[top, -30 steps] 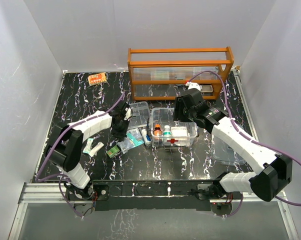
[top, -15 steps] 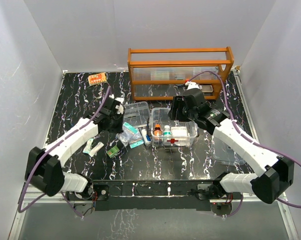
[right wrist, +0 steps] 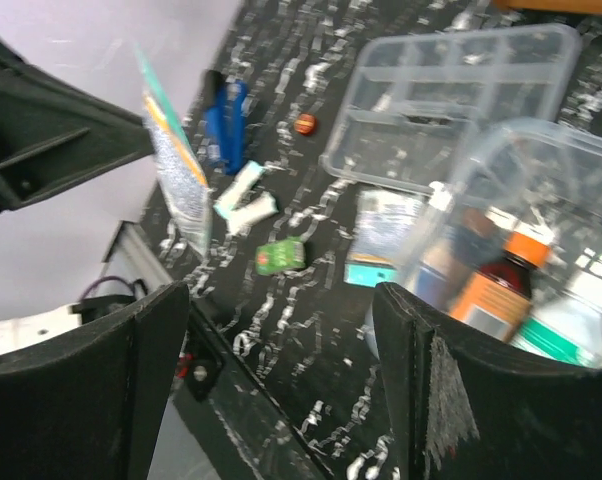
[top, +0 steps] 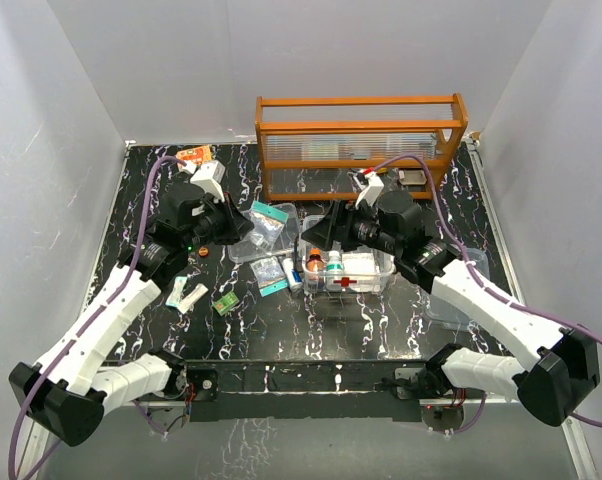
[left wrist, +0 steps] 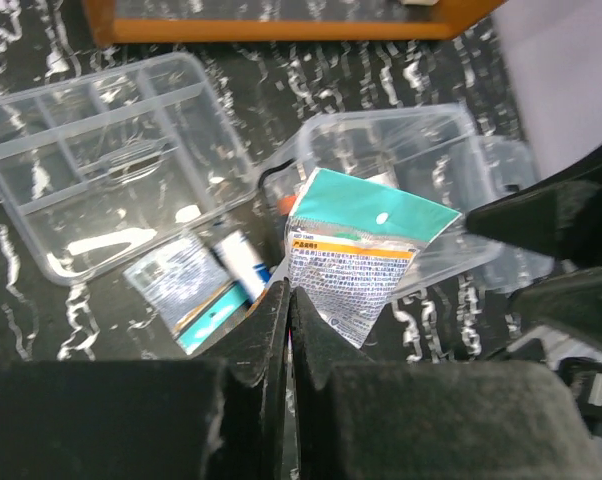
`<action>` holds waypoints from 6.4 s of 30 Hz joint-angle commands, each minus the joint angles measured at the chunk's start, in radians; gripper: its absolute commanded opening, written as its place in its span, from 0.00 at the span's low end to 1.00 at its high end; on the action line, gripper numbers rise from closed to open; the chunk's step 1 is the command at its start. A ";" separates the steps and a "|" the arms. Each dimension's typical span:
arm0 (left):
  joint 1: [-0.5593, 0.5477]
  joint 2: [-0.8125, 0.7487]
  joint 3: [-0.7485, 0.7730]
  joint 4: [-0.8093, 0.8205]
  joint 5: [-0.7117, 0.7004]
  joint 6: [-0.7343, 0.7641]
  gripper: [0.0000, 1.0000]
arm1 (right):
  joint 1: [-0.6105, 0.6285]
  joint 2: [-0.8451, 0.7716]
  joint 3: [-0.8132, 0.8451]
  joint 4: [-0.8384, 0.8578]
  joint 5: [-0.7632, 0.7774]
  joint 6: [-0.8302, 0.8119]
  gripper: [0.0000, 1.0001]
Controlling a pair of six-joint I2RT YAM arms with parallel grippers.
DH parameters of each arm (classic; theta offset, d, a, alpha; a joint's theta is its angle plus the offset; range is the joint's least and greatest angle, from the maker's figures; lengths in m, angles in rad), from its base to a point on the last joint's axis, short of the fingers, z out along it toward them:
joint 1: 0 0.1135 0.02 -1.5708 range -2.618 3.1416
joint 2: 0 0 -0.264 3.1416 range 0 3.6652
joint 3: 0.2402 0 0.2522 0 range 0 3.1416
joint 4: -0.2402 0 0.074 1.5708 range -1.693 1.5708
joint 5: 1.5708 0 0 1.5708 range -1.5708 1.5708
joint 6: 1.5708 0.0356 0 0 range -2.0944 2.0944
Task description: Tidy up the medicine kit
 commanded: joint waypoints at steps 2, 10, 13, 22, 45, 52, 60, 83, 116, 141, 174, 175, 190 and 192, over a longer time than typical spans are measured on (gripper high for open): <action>0.002 -0.042 0.040 0.114 0.104 -0.115 0.00 | 0.045 0.003 0.004 0.286 -0.089 0.060 0.73; 0.002 -0.033 0.056 0.144 0.163 -0.208 0.00 | 0.096 0.105 0.067 0.357 -0.066 0.080 0.69; 0.002 -0.029 0.056 0.142 0.175 -0.218 0.00 | 0.101 0.116 0.066 0.400 -0.071 0.098 0.64; 0.003 -0.027 0.051 0.146 0.183 -0.221 0.00 | 0.103 0.111 0.027 0.478 -0.095 0.148 0.40; 0.002 -0.054 -0.028 0.056 -0.160 -0.021 0.70 | 0.095 0.065 0.230 -0.282 0.362 0.055 0.05; 0.003 -0.080 -0.165 0.180 -0.215 0.057 0.72 | 0.084 0.141 0.408 -0.721 0.590 0.022 0.07; 0.002 -0.079 -0.253 0.240 -0.222 0.100 0.74 | 0.075 0.295 0.507 -0.902 0.760 0.012 0.07; 0.003 -0.067 -0.244 0.217 -0.186 0.127 0.76 | 0.030 0.625 0.454 -0.921 0.845 0.033 0.12; 0.002 -0.052 -0.244 0.213 -0.184 0.129 0.77 | -0.054 0.567 0.367 -0.703 0.631 0.045 0.31; 0.002 -0.018 -0.245 0.212 -0.142 0.109 0.77 | -0.078 0.536 0.194 -0.608 0.466 0.192 0.34; 0.002 0.060 -0.233 0.194 -0.113 0.067 0.77 | -0.108 0.546 0.175 -0.442 0.583 0.141 0.54; 0.003 0.061 -0.234 0.194 -0.112 0.067 0.77 | -0.108 0.546 0.169 -0.447 0.581 0.159 0.54; 0.002 0.062 -0.233 0.194 -0.110 0.066 0.78 | -0.108 0.483 0.178 -0.572 0.584 0.306 0.40; 0.002 0.064 -0.232 0.191 -0.110 0.065 0.78 | -0.108 0.466 0.192 -0.570 0.596 0.299 0.41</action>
